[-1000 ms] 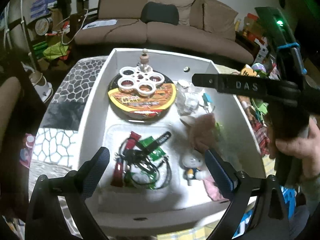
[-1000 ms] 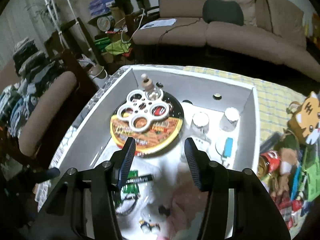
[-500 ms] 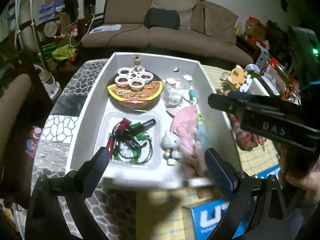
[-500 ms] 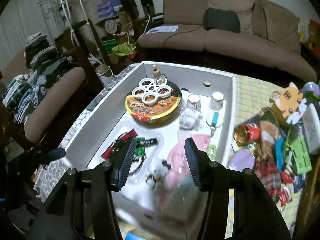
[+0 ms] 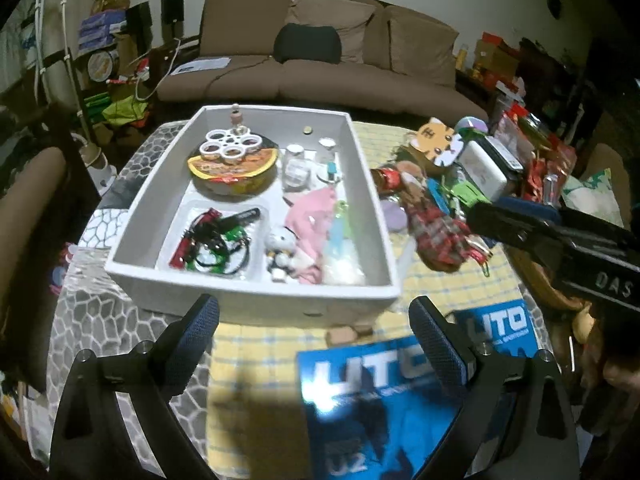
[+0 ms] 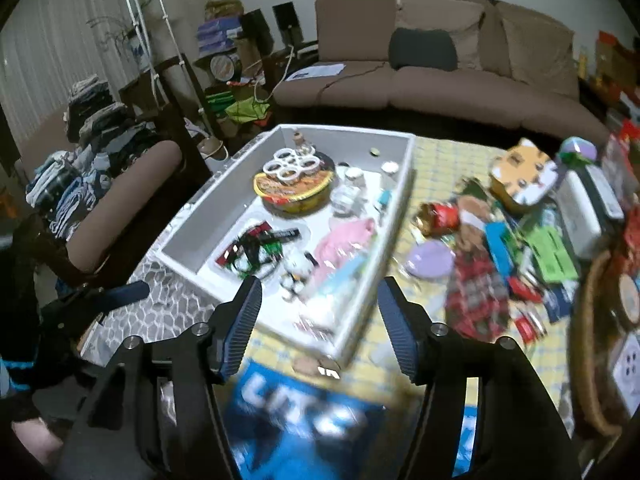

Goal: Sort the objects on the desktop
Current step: 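Withdraw both grippers from the box back over the table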

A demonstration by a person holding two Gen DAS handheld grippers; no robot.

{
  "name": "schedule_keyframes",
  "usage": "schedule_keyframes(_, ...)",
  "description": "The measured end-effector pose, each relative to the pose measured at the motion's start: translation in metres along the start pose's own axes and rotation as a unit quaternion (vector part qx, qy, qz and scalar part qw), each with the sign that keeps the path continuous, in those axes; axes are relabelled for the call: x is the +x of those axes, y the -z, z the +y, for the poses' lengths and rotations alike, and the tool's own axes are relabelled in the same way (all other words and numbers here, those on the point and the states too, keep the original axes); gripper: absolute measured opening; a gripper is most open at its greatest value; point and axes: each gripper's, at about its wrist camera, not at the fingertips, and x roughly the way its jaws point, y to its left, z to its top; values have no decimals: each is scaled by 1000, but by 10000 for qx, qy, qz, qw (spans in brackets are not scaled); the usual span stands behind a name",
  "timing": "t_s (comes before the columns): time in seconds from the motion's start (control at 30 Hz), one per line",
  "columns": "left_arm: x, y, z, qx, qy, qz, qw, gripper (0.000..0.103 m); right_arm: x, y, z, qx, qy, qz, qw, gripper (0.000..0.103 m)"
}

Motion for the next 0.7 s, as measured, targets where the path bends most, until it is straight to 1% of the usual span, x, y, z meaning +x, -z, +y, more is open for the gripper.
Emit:
schedule_keyframes(0.07,-6,7,-11,-8,2,-32,10000,98,-17,16,-12,3,43,-13,10000,59)
schedule_keyframes(0.13,-11,12,-22,37,-35,-52,10000,103,-28,29,-22,29,75,-22,10000,62)
schedule_keyframes(0.17,-15,14,-28,78,-55,-78,9999,103,-36,38,-28,60,112,-36,9999,63)
schedule_keyframes(0.27,-28,19,-45,182,-87,-192,9996,103,-52,57,-45,166,117,-59,9998,70)
schedule_keyframes(0.3,-32,20,-50,206,-93,-231,9995,103,-55,61,-48,192,115,-61,9997,76)
schedule_keyframes(0.33,-37,21,-56,237,-103,-288,9993,103,-62,68,-54,231,109,-71,9996,87)
schedule_keyframes(0.37,-40,21,-60,259,-109,-321,9991,103,-66,72,-58,246,97,-78,9996,92)
schedule_keyframes(0.4,-43,22,-65,303,-129,-358,9988,103,-70,76,-61,258,81,-84,9996,102)
schedule_keyframes(0.43,-46,22,-71,350,-135,-385,9986,103,-75,82,-66,271,44,-83,9996,103)
schedule_keyframes(0.57,-49,23,-91,557,-133,-395,9976,103,-91,95,-79,327,87,-180,9993,103)
schedule_keyframes(0.7,-46,23,-107,714,-168,-419,9964,103,-103,100,-94,418,160,-265,9986,103)
